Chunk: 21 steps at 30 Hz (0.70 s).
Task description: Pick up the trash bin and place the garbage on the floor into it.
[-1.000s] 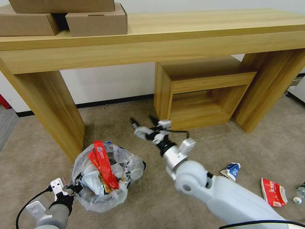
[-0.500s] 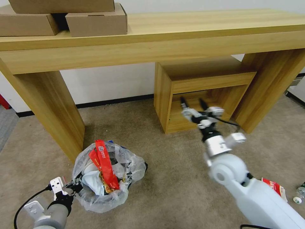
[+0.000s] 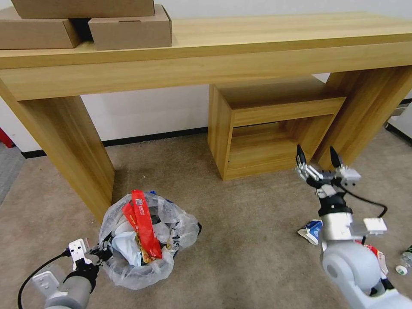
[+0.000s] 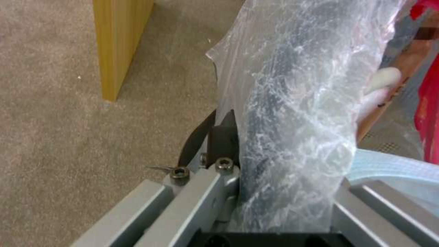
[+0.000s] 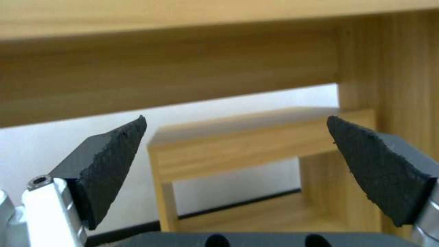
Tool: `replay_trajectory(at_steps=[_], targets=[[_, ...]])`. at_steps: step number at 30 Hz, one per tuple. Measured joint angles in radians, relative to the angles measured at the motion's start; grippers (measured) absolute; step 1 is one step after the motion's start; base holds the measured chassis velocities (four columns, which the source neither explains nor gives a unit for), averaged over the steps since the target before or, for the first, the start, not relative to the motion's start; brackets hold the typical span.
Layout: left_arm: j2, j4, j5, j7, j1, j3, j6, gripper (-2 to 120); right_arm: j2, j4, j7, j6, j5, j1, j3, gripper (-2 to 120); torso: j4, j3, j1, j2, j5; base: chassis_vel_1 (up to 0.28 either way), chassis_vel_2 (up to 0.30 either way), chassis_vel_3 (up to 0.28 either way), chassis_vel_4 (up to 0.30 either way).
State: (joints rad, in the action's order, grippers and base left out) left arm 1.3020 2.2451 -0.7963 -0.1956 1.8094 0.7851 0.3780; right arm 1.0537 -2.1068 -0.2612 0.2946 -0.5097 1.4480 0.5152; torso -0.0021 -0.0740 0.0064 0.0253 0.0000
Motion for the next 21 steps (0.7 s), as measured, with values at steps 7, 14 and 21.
replay_trajectory(at_steps=[7,14,21], targets=[[-0.007,-0.024,-0.006,-0.001,-0.009,0.0,0.001,0,0.035,0.023,-0.033,-0.003,0.036,0.008,-0.003,100,0.0,0.0,0.0,0.0,0.0,0.0,0.0,0.0,0.0],[-0.011,-0.028,-0.008,-0.004,-0.017,-0.003,0.001,0,0.036,0.038,-0.07,-0.024,0.06,0.004,-0.008,100,0.0,0.0,0.0,0.0,0.0,0.0,0.0,0.0,0.0],[-0.015,-0.033,-0.012,-0.011,-0.032,-0.007,0.002,0,0.052,0.058,-0.076,-0.028,0.071,-0.007,-0.024,100,0.0,0.0,0.0,0.0,0.0,0.0,0.0,0.0,0.0]])
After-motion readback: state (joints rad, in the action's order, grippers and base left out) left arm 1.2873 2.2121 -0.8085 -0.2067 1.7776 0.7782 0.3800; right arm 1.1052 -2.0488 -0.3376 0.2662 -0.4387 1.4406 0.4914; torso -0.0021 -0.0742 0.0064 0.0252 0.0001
